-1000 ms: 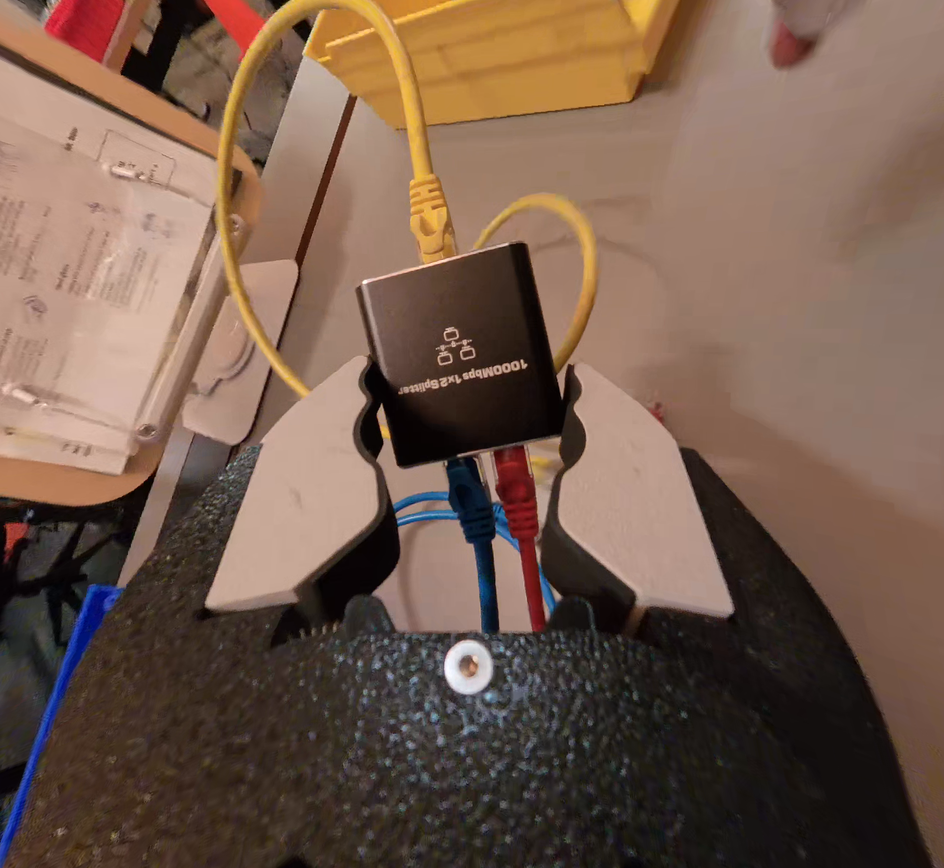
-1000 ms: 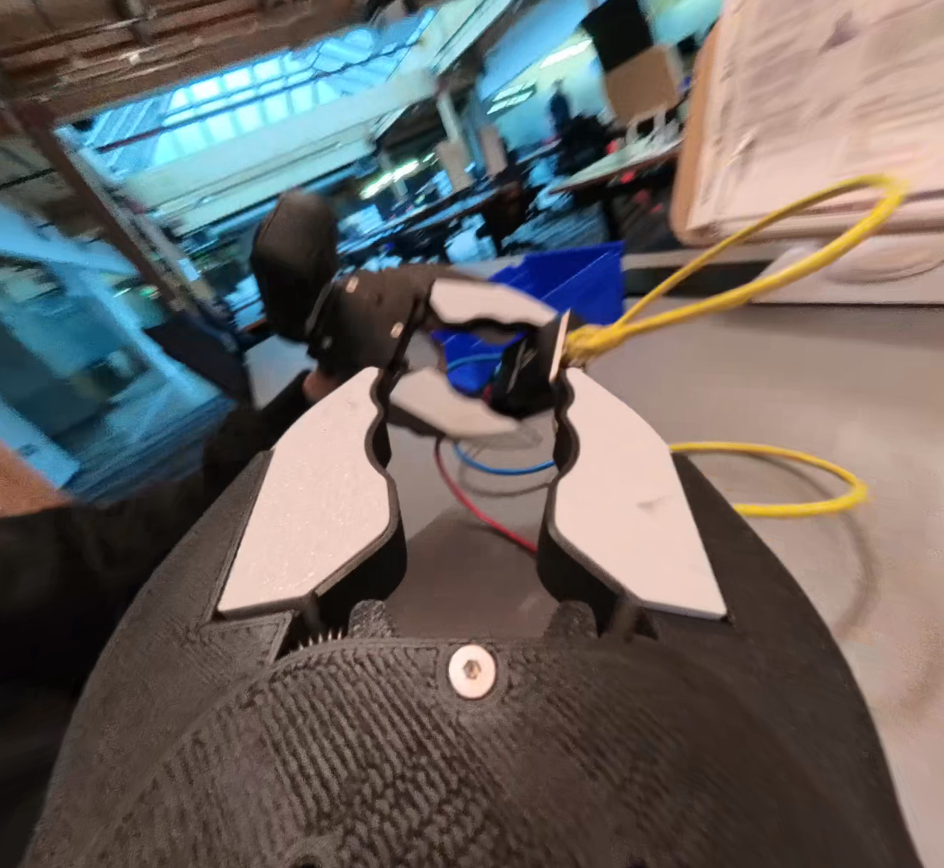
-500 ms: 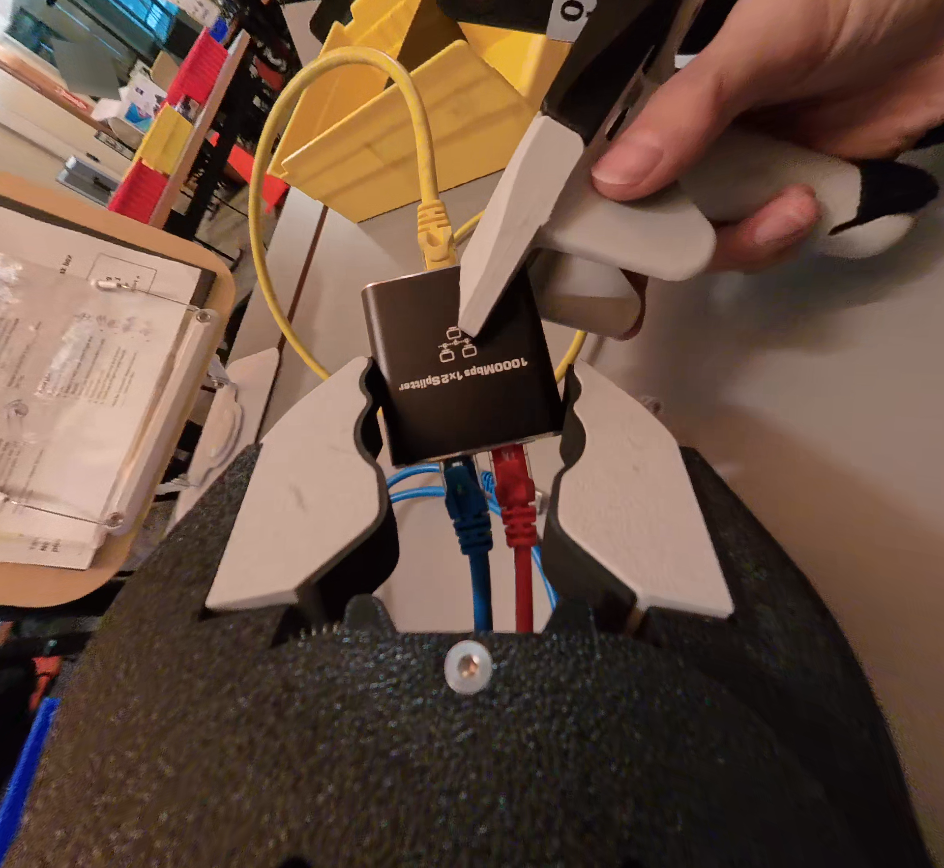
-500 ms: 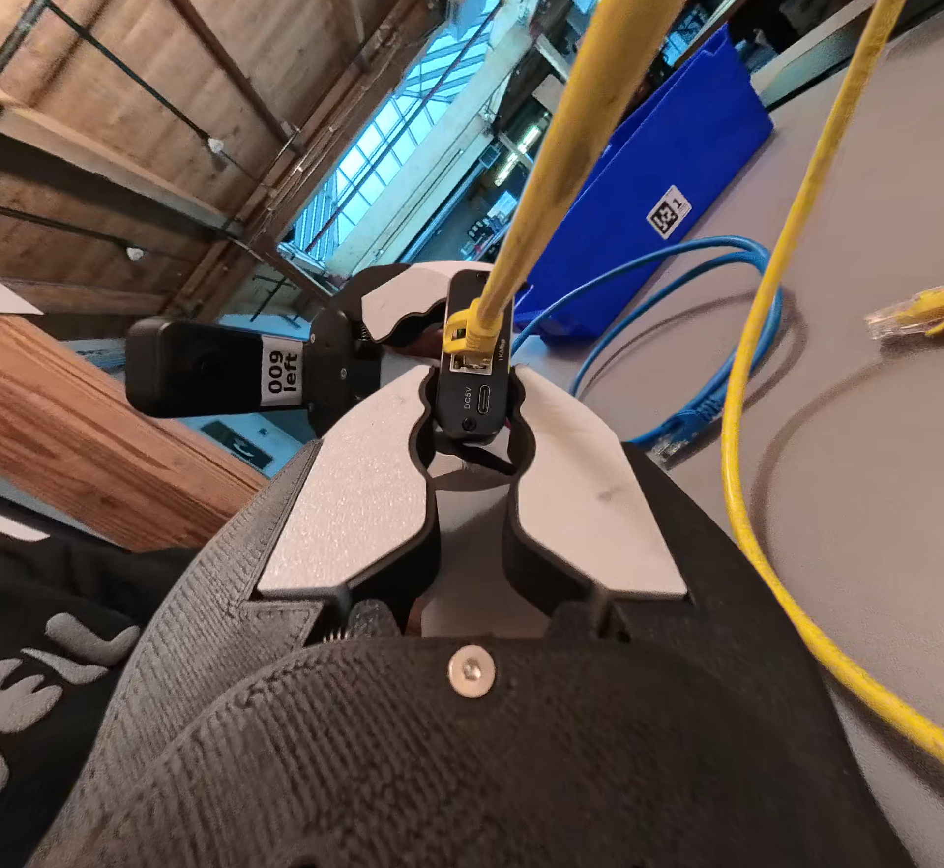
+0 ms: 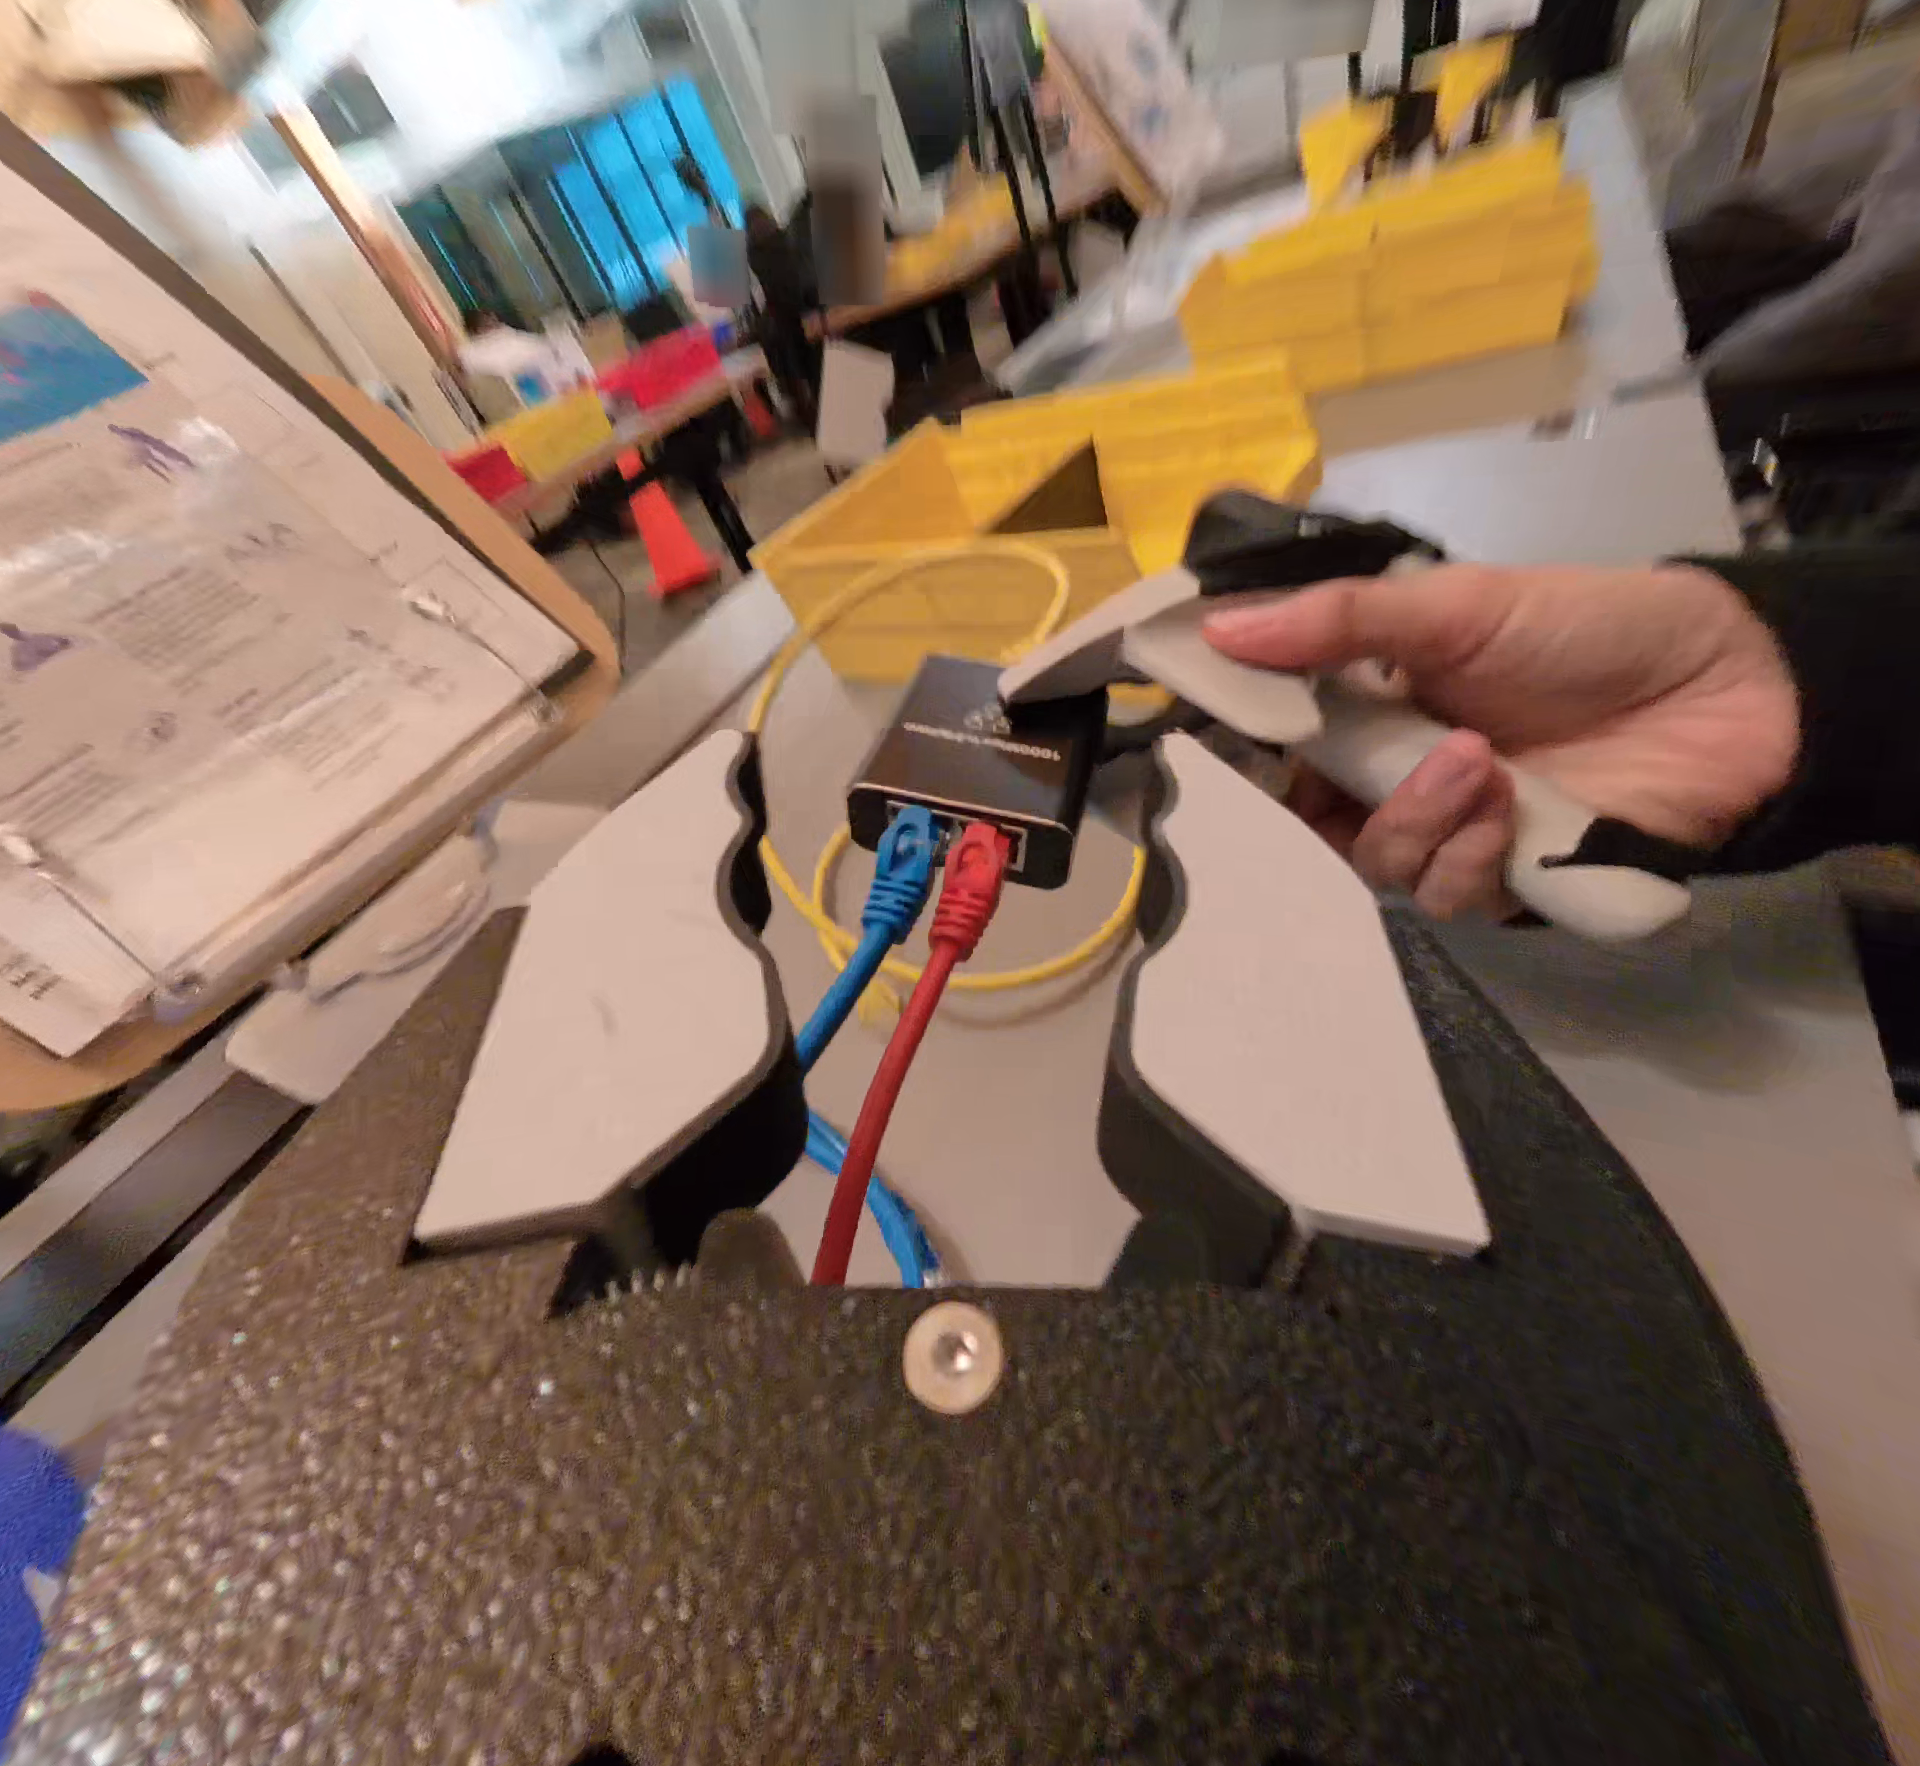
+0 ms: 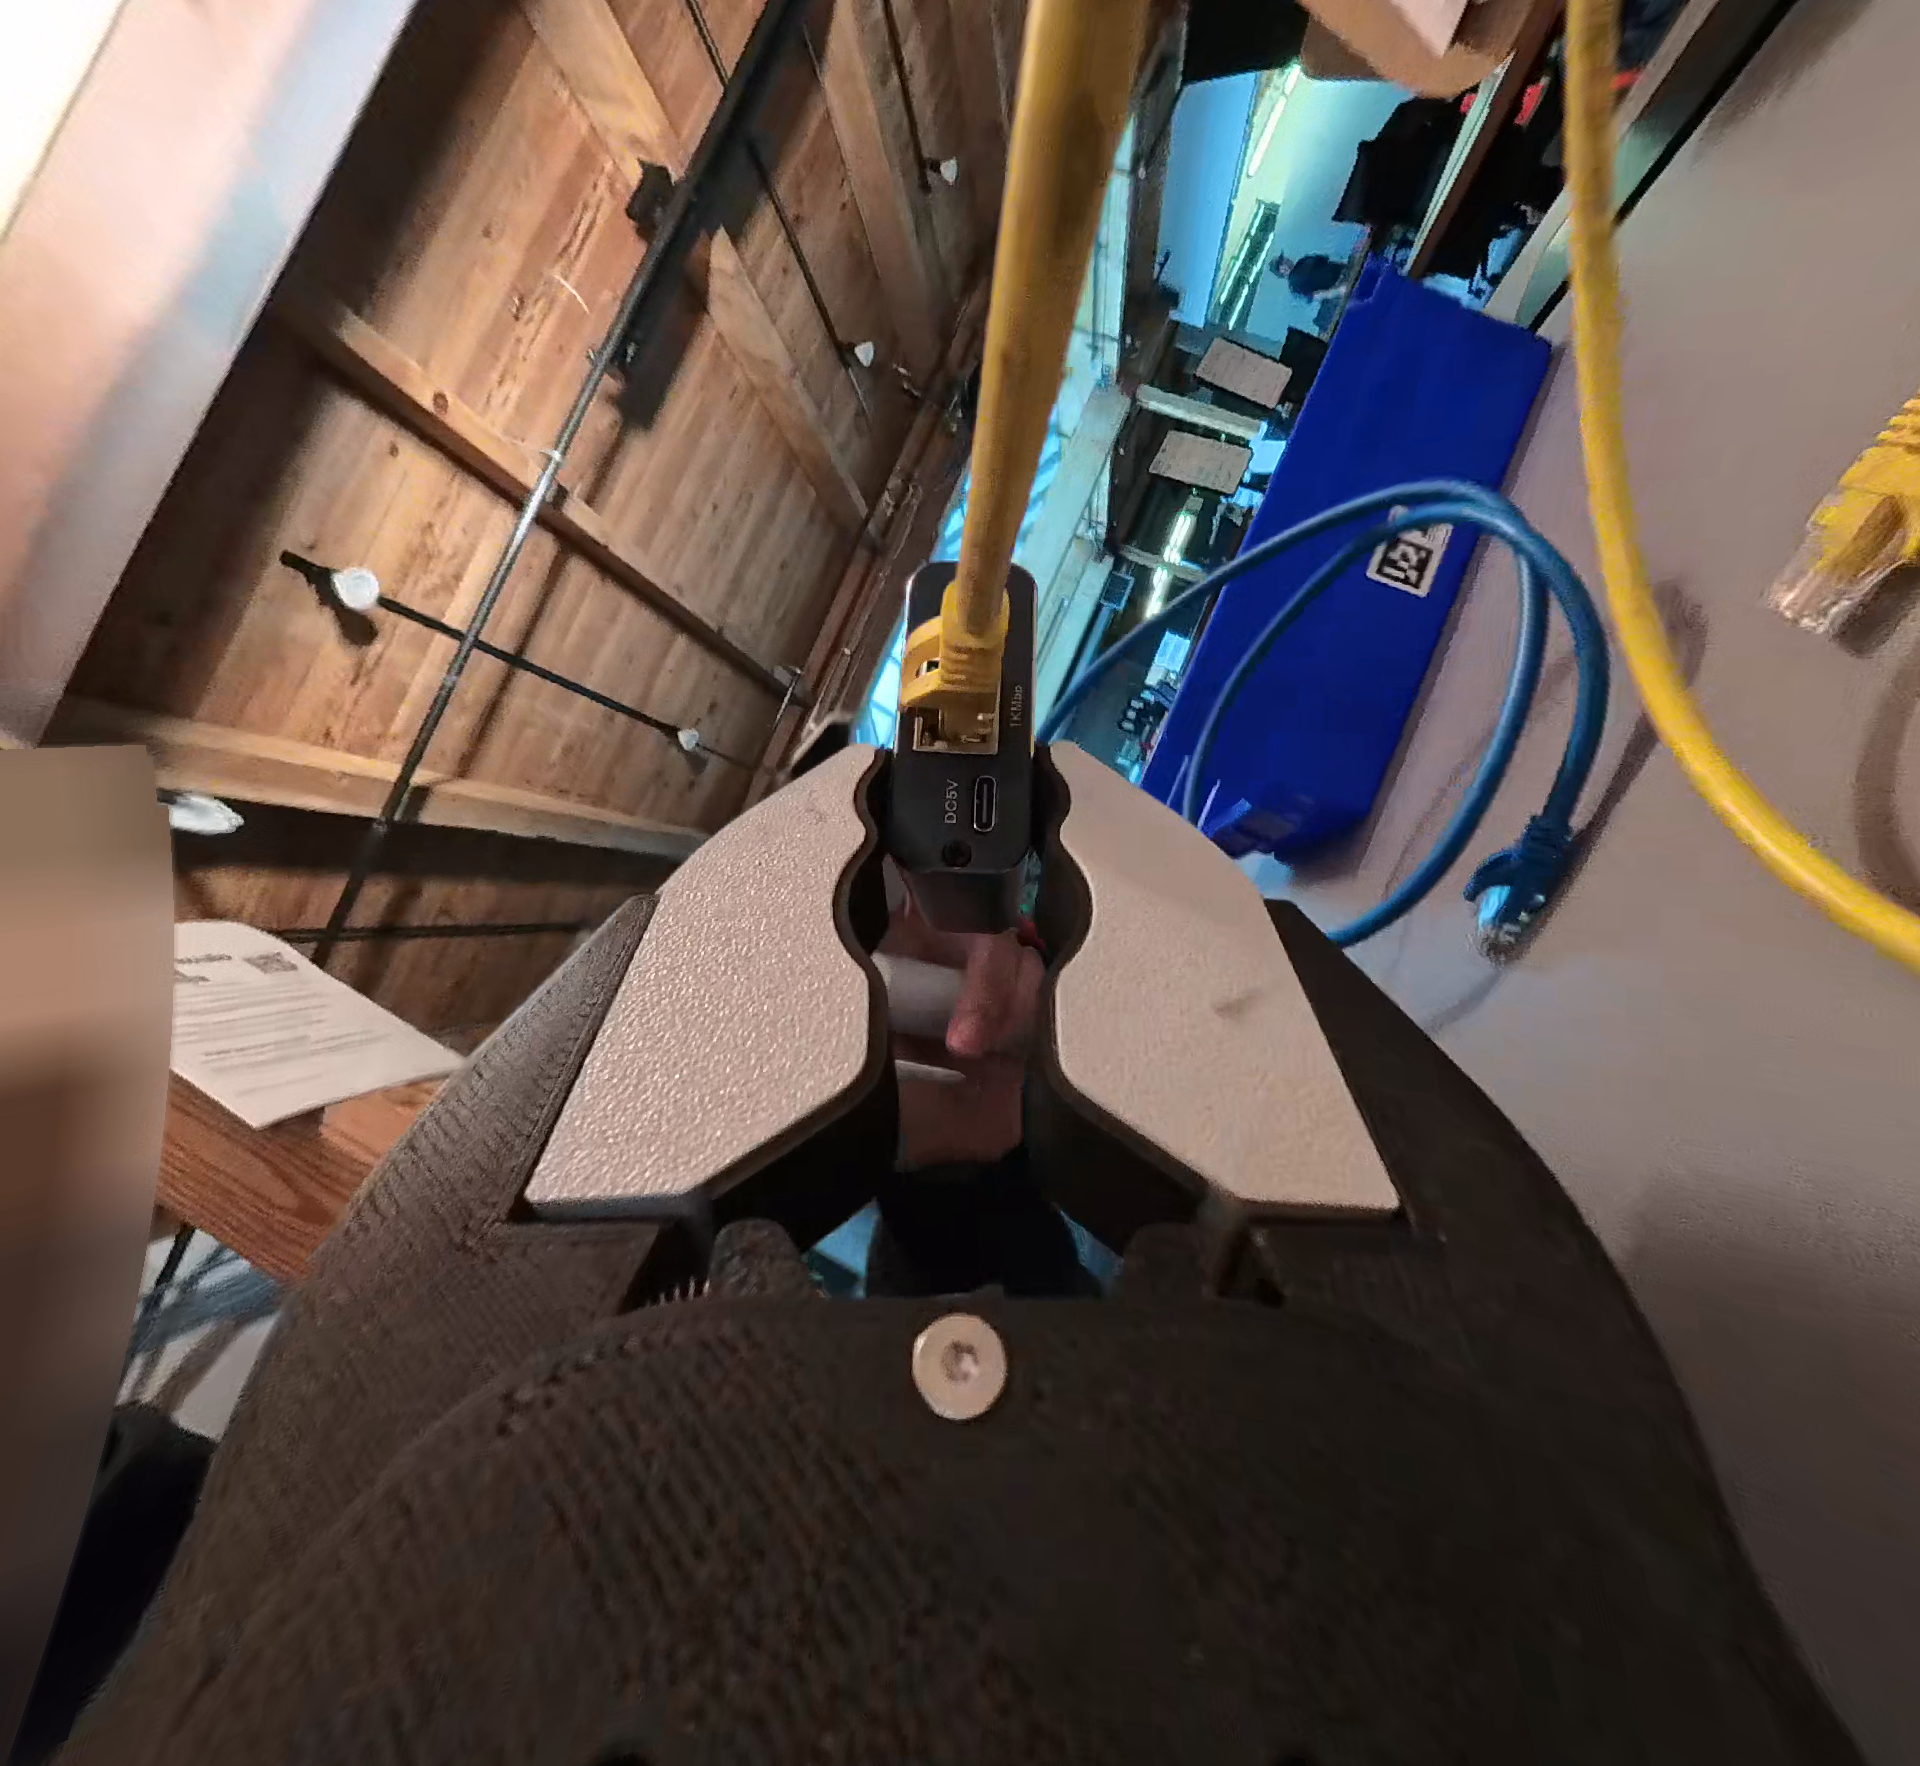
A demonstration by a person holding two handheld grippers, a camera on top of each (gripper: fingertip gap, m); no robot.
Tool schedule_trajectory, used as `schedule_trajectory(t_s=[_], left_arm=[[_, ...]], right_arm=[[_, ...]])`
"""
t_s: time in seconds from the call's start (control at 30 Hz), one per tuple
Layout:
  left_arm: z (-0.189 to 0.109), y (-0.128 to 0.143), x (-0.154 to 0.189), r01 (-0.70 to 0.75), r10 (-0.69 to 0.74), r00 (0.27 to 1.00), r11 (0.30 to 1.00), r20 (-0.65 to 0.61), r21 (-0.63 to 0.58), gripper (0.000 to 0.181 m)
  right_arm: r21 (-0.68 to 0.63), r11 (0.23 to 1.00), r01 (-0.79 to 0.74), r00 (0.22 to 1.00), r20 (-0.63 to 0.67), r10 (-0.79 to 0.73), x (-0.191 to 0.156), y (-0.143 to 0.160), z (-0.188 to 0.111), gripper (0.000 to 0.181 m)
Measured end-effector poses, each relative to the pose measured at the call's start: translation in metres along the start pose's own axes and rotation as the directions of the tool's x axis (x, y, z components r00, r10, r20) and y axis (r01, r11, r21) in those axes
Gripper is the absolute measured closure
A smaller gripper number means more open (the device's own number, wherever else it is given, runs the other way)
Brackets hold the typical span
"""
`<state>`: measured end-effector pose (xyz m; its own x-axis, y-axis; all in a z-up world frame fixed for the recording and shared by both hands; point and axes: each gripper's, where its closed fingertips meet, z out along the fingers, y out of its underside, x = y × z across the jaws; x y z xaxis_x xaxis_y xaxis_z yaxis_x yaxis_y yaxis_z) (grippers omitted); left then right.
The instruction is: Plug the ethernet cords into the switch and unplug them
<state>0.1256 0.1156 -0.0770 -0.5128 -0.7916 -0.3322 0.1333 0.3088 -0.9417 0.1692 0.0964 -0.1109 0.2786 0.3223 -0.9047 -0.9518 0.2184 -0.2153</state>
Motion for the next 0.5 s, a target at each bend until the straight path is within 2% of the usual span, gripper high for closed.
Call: schedule_trajectory(t_s=[0.03, 0.1, 0.13, 0.2, 0.23, 0.3, 0.37, 0.47, 0.5], left_arm=[[-0.007, -0.01, 0.001, 0.012, -0.012, 1.0, 0.998, -0.012, 0.06, 0.123], [-0.017, -0.029, 0.023, 0.052, -0.033, 0.986, 0.992, -0.164, 0.111, 0.139], [-0.019, -0.031, 0.034, 0.086, -0.063, 0.971, 0.992, -0.232, 0.09, 0.138], [-0.012, -0.016, 0.054, 0.113, -0.114, 0.943, 0.993, -0.313, -0.021, 0.129], [-0.003, -0.003, 0.058, 0.104, -0.12, 0.946, 0.992, -0.302, -0.069, 0.13], [0.018, 0.02, 0.051, 0.128, -0.142, 0.975, 0.988, -0.17, -0.088, 0.128], [0.032, 0.028, 0.036, 0.163, -0.163, 0.986, 0.987, -0.033, -0.011, 0.121], [0.032, 0.024, 0.01, -0.013, -0.002, 0.992, 0.993, 0.125, 0.116, 0.101], [0.028, 0.019, 0.005, -0.054, 0.035, 0.99, 0.988, 0.135, 0.142, 0.099]], right_arm=[[0.032, 0.999, -0.015, 1.0, 0.002, 0.015, 0.0, -0.006, -0.002, 0.156], [0.084, 0.996, -0.042, 0.999, 0.025, 0.041, -0.002, -0.019, -0.006, 0.156], [0.1, 0.994, -0.048, 0.999, 0.029, 0.046, -0.003, -0.024, -0.008, 0.157], [0.115, 0.992, -0.06, 0.997, 0.047, 0.055, -0.008, -0.029, -0.01, 0.157], [0.123, 0.99, -0.066, 0.996, 0.061, 0.059, -0.013, -0.031, -0.01, 0.157], [0.145, 0.987, -0.068, 0.995, 0.088, 0.056, -0.025, -0.031, -0.009, 0.157], [0.119, 0.991, -0.065, 0.994, 0.092, 0.054, -0.033, -0.023, -0.006, 0.156], [0.043, 0.996, -0.072, 0.995, 0.078, 0.068, -0.033, 0.0, 0.001, 0.157], [0.017, 0.997, -0.079, 0.995, 0.068, 0.077, -0.031, 0.007, 0.004, 0.157]])
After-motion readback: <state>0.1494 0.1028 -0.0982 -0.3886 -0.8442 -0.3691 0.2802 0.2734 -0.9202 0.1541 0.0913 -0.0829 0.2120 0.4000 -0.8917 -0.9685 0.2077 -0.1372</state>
